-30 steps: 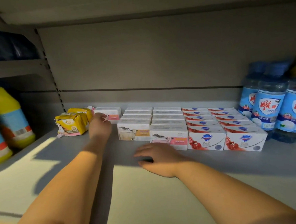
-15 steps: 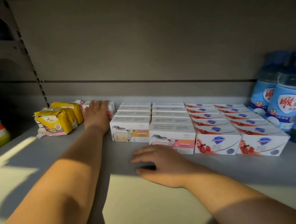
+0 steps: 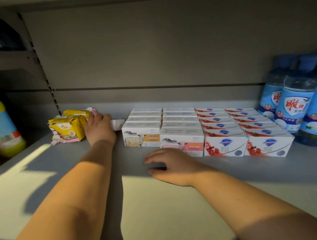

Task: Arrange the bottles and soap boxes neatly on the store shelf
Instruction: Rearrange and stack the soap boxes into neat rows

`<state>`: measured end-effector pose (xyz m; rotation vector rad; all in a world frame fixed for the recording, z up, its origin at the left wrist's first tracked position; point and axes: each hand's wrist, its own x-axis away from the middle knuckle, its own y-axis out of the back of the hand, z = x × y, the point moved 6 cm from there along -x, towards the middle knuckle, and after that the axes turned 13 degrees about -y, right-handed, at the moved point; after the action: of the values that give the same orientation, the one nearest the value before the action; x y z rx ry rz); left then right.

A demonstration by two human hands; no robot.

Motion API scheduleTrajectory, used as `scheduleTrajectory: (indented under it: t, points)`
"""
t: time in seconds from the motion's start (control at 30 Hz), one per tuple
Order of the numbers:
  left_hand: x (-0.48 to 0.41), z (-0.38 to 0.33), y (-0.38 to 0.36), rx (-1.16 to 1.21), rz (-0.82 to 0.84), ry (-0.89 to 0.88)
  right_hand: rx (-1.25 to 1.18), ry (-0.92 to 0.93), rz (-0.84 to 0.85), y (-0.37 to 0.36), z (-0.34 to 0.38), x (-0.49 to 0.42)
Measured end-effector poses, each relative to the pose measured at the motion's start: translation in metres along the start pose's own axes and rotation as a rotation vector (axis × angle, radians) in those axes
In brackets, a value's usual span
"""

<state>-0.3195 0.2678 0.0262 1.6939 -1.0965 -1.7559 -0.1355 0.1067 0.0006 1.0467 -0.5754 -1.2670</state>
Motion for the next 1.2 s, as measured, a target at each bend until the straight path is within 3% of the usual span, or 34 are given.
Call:
scheduleTrajectory:
  t: [0.27, 0.47, 0.57, 0.63, 0.77, 0.93, 1.03, 1.2]
  points:
    - [0.066, 0.006, 0.051, 0.314, -0.167, 0.195, 0.259, -0.095, -0.09, 0.005, 0.0, 0.007]
    - [0.106, 0.004, 0.094, 0.299, -0.249, 0.411, 0.227, -0.25, 0.034, 0.0, 0.005, 0.023]
    - [0.13, -0.011, 0.107, 0.705, -0.441, 0.421, 0.093, -0.295, 0.015, 0.003, -0.002, 0.042]
    - [0.136, -0.029, 0.117, 0.88, -0.483, 0.337, -0.071, -0.322, -0.006, 0.007, -0.009, 0.057]
    - [0.124, -0.092, 0.119, 1.098, -0.284, 0.208, -0.392, -0.355, -0.136, 0.024, -0.026, 0.079]
    - [0.108, -0.162, 0.094, 1.4, 0.124, 0.574, -0.213, -0.459, -0.396, 0.059, -0.058, 0.107]
    - [0.112, -0.197, 0.085, 1.492, 0.173, 0.559, -0.092, -0.369, -0.541, 0.081, -0.062, 0.123]
    - [0.125, -0.239, 0.07, 1.726, 0.318, 0.583, -0.028, -0.279, -0.631, 0.085, -0.058, 0.129]
